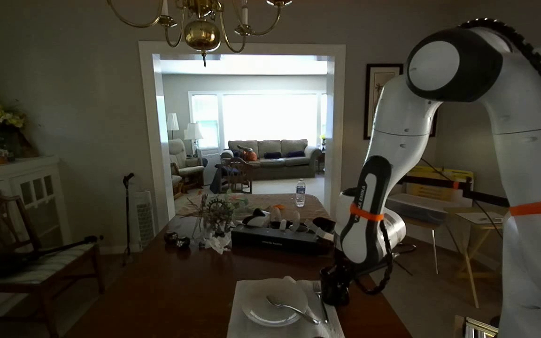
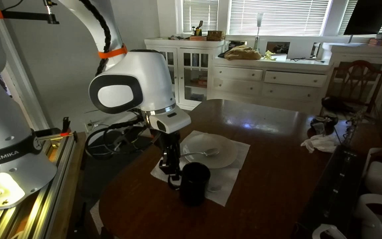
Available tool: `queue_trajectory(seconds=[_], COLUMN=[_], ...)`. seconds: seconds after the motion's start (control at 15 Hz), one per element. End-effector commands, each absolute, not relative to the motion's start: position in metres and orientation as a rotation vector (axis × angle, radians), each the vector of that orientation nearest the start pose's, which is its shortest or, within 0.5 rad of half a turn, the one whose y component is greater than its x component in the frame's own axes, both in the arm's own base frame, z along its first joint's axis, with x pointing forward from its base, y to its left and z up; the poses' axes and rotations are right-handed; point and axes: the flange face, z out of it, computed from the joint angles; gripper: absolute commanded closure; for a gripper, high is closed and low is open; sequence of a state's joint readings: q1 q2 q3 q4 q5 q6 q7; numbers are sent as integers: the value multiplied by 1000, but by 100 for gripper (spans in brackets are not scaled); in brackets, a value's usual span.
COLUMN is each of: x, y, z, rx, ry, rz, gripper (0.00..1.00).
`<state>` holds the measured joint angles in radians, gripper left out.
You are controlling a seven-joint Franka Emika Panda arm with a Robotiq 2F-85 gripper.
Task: Move the black cup to the left closer to the napkin
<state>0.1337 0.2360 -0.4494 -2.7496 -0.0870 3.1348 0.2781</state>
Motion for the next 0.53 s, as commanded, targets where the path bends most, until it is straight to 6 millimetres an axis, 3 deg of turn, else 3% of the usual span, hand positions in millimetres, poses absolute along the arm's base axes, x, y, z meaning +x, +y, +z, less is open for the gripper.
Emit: queue_trajectory(seconds=[0.0,0.47], x=[380,373], y=[-129,-154], z=[171,176], rx=[-3119,-3121], ry=[844,936], rz=[-250,-287], gripper=[95,95])
